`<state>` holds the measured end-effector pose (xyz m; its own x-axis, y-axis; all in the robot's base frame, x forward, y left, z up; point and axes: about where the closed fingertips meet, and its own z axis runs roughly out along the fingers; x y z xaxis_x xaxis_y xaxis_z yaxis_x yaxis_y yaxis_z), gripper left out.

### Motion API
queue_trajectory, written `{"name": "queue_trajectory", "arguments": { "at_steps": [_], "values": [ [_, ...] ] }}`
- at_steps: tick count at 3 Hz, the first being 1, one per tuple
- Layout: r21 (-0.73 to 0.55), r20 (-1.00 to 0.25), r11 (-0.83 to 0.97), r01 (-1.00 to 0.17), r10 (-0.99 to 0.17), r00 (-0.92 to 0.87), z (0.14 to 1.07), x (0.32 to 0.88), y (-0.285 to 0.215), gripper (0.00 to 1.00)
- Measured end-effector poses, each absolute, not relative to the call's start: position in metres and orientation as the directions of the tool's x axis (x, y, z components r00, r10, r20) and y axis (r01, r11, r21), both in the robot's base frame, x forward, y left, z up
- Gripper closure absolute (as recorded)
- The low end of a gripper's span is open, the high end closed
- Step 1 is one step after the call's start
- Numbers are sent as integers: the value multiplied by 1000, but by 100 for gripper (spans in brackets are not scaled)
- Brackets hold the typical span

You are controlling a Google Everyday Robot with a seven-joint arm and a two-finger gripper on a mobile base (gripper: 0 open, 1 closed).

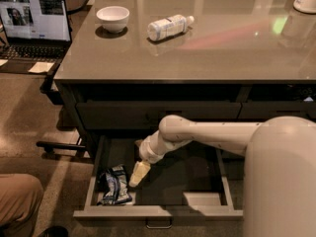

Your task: Pick blue chip bag from middle drawer and place on counter

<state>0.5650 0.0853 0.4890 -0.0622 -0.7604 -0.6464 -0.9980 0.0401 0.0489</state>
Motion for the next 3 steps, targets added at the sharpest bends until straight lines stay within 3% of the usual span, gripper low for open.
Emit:
{"name": "queue_trajectory", "arguments": {
  "at_steps": [3],
  "values": [
    [-7, -712, 45, -999, -702, -26, 408, 544, 156, 0]
  ]
}}
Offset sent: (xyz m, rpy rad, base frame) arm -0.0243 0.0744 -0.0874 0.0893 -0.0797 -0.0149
